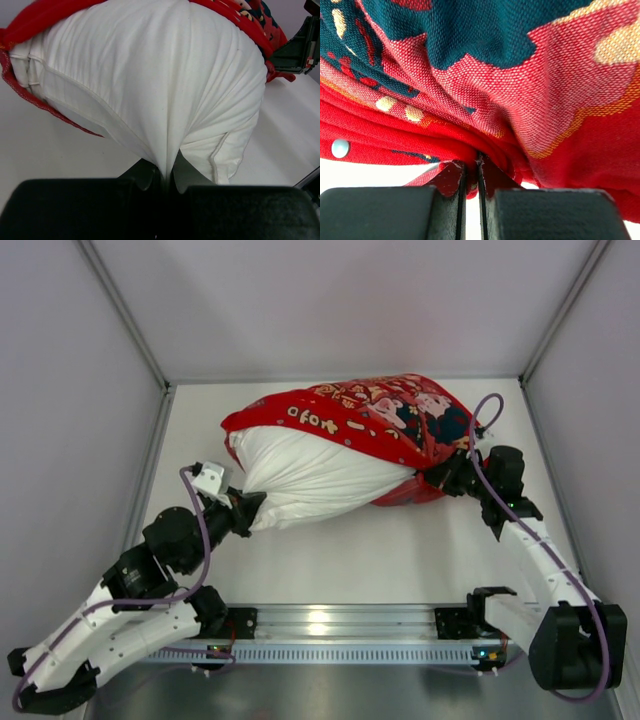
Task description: Remove the pillowcase from the pillow
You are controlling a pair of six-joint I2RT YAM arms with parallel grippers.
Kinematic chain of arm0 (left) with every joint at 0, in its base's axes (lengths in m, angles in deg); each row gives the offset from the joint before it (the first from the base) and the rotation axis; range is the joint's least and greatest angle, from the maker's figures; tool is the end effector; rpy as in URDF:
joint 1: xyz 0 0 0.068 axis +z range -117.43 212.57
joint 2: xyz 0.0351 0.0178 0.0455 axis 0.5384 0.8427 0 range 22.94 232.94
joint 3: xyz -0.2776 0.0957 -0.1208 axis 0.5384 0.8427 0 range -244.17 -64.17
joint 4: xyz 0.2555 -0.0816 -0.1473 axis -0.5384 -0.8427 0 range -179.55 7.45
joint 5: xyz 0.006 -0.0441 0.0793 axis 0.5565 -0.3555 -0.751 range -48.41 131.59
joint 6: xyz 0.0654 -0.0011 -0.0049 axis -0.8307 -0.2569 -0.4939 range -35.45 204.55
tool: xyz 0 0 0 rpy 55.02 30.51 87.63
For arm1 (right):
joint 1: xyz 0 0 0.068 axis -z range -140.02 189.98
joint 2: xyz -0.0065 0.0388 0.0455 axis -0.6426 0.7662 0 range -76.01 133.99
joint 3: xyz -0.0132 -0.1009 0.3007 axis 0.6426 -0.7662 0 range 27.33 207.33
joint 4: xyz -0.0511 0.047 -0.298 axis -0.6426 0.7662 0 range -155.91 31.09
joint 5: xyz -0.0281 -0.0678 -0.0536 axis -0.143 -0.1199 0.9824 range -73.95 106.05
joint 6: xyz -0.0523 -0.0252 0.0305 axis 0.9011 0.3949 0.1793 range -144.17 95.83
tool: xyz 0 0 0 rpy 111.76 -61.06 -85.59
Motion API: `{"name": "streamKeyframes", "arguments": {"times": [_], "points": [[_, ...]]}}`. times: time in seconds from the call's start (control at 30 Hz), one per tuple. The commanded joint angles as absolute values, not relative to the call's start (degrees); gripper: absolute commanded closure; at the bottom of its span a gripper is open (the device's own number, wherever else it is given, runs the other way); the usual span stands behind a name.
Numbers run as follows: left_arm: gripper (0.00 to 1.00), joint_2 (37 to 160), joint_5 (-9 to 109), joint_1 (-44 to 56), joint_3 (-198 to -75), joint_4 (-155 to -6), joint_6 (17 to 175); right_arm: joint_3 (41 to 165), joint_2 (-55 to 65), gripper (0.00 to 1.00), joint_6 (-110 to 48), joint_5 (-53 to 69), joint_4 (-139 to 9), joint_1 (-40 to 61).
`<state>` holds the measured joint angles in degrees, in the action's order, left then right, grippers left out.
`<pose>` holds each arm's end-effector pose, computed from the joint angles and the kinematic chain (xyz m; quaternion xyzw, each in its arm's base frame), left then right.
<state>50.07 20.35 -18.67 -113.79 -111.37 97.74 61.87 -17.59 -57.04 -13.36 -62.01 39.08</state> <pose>0.0849 -0.0759 0.4087 0.1225 0.7324 -0.2334 0.6278 0.2538 0.0294 0.2588 0.1019 0.8322 0.3531 0.4151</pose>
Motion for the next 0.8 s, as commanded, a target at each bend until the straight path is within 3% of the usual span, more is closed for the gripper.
{"name": "streamKeyframes", "arguments": {"times": [0.0,0.47,0.67,0.73,0.77], "points": [[1.00,37.8,-13.9,-15.6,-126.2,-97.9,89.5,59.6,-14.2,1.00,-49.4,28.6,-56.8,52.7],[1.00,36.5,-20.4,-15.6,-123.3,-95.1,85.5,59.1,-16.2,1.00,-49.0,28.3,-56.6,52.7],[1.00,37.6,-8.0,-15.6,-119.2,-94.2,89.3,58.9,-21.3,1.00,-48.7,18.7,-59.1,51.7],[1.00,40.4,-4.0,-15.5,-119.0,-95.0,91.7,59.5,-22.1,0.92,-48.6,14.6,-59.5,50.4],[1.00,41.4,-2.7,-15.5,-119.0,-95.6,92.5,59.8,-22.7,0.72,-48.4,13.7,-59.6,49.7]]}}
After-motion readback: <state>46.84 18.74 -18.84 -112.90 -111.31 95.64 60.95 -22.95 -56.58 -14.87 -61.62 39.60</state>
